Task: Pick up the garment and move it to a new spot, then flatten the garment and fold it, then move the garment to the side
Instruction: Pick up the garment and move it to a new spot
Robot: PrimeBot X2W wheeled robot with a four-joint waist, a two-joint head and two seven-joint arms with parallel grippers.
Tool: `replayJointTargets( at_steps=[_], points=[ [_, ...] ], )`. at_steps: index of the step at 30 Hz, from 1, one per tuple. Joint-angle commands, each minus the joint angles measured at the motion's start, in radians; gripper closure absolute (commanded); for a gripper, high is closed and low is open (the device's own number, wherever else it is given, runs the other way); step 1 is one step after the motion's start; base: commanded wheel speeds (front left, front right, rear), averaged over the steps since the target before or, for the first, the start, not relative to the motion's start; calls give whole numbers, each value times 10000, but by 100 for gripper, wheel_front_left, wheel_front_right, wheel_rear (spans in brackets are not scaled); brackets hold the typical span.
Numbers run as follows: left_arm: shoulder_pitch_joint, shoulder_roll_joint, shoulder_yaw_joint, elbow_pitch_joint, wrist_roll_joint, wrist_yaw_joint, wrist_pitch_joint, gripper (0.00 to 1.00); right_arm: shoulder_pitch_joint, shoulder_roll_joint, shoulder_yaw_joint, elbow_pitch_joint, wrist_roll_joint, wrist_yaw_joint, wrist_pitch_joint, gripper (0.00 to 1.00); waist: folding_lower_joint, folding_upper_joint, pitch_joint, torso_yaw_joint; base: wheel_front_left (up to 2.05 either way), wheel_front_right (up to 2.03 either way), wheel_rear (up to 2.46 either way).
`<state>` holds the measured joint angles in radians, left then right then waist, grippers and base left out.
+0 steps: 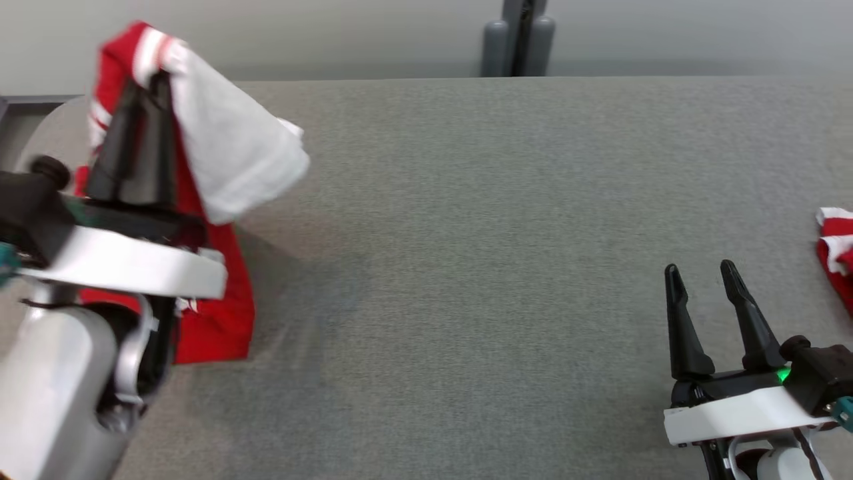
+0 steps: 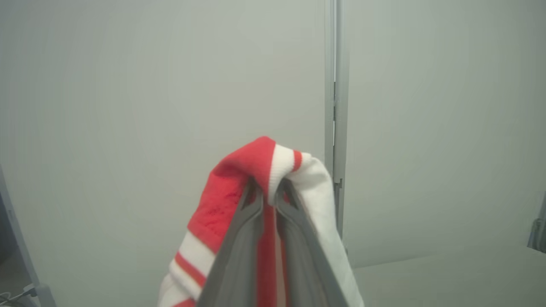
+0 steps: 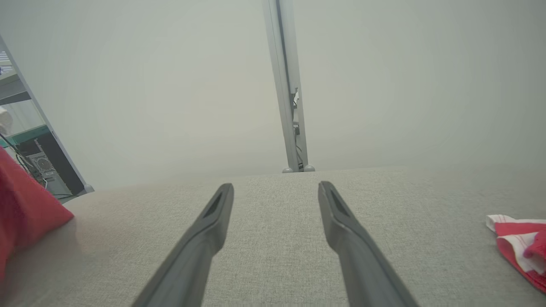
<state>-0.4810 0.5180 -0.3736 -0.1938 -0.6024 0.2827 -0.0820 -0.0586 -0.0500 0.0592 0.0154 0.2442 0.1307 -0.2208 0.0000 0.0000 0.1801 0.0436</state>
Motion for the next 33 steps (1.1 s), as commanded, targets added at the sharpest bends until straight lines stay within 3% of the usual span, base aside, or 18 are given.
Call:
replayJointTargets(
  at_steps=[1,5,11,19,27,33],
  points=[
    [182,-106,-296,-318,178,62,187,100,-76,-30,21,38,125,4,-117,0,0,0,58,-478,0,0,0],
    [258,-488,-1115,-565,348,8,523,100,-170,-33,112,175,289,4,-212,0,0,0,134,-1156,0,0,0],
    [-108,-1125,-2136,-86,325,-429,928,100,-270,-33,197,289,447,4,-316,0,0,0,310,-2036,0,0,0],
    [-671,-2400,-3598,1574,242,-1253,1286,100,-400,-32,298,440,732,4,-433,0,0,0,810,-3437,0,0,0],
    [-1402,-3226,-4228,3347,245,-1871,1298,100,-518,-27,379,433,1162,4,-468,0,0,0,1488,-4545,0,0,0],
    [-1949,-3710,-4334,4861,97,-2316,1116,100,-525,-26,319,316,1372,4,-471,0,0,0,1811,-4771,0,0,0]
  ],
)
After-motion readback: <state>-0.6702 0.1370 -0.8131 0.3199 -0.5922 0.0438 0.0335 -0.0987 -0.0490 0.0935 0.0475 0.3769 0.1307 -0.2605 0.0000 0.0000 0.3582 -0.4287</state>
